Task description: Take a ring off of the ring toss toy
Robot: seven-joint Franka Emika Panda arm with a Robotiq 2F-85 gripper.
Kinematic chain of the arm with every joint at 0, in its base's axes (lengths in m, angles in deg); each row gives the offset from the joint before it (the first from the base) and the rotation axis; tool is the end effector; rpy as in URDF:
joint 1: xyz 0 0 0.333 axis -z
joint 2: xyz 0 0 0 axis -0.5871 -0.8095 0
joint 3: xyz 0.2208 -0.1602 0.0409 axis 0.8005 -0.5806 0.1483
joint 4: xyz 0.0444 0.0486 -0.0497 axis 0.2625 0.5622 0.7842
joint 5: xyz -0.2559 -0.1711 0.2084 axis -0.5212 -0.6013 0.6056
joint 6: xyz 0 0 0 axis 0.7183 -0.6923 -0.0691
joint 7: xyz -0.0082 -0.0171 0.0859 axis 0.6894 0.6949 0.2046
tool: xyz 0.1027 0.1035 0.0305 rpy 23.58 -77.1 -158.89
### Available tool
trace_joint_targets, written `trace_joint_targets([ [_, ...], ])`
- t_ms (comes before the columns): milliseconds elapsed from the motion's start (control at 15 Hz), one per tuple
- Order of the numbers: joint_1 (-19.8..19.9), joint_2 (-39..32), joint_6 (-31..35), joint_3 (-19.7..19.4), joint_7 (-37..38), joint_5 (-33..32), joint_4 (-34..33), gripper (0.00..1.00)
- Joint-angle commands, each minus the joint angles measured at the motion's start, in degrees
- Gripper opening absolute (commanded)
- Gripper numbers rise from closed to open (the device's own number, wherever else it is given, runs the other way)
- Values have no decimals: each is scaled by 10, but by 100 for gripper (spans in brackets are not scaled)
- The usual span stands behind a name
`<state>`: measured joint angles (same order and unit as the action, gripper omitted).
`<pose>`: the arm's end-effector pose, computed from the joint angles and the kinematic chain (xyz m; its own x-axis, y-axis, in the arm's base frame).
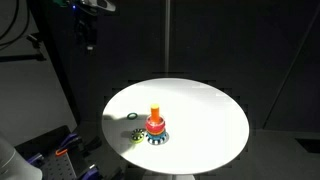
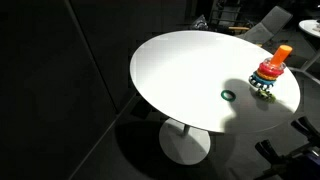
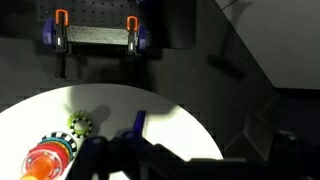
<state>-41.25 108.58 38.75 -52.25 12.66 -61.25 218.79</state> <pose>0.3618 0.0719 0.4531 0.9618 0.0433 -0.2705 -0.0176 -0.9757 -0.2185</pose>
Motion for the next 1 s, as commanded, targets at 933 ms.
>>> trace_joint_targets([
  [933,51,-40,155,18,32,-36,20,100],
])
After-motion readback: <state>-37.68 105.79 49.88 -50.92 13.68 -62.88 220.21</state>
